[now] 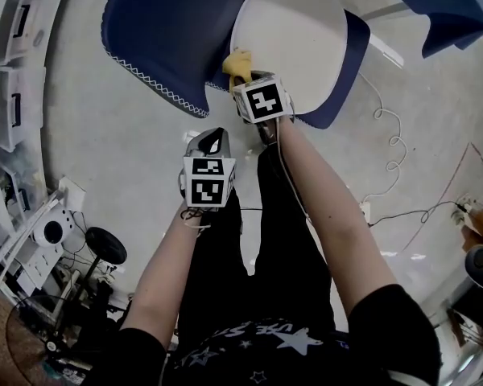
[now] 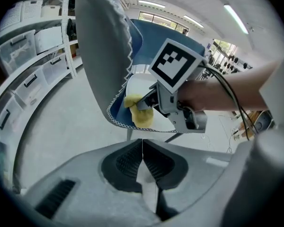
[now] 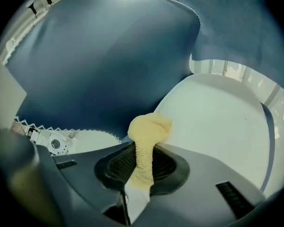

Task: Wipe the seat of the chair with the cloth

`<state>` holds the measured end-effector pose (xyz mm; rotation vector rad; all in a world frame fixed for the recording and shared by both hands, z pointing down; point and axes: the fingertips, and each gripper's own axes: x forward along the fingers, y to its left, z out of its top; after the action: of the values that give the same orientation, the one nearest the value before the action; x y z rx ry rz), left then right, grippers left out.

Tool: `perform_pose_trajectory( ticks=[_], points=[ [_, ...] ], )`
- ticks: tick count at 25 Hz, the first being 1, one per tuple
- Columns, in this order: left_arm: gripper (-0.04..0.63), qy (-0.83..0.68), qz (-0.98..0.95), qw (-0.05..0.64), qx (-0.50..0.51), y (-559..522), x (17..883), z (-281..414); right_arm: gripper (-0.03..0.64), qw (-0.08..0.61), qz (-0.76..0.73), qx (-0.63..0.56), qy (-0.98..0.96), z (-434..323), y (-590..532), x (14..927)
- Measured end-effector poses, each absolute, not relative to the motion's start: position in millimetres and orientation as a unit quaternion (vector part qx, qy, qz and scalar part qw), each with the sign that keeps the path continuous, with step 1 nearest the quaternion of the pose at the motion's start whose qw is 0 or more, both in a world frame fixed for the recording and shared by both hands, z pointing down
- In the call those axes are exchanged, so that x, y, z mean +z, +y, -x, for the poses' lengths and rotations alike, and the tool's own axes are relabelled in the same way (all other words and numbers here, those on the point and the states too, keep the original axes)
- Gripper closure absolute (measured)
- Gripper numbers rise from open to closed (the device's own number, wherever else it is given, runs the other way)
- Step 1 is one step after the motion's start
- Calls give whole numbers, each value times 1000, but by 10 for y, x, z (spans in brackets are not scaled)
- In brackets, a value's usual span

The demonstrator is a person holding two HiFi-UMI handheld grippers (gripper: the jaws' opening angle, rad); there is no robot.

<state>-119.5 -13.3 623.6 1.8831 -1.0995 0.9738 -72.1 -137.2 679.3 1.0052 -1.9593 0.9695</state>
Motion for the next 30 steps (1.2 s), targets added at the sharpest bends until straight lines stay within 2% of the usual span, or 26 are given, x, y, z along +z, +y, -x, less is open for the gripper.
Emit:
perform_pose_trajectory(
  ticks=[14,30],
  points=[
    [575,-395,-750,351,398,-176,6201,966,548,363,-427,410,-719,45,-1046,6874],
    [575,-360,-773,315,416,-328,6087,191,546,368,-474,430,-675,-1277,-759,6869]
  ],
)
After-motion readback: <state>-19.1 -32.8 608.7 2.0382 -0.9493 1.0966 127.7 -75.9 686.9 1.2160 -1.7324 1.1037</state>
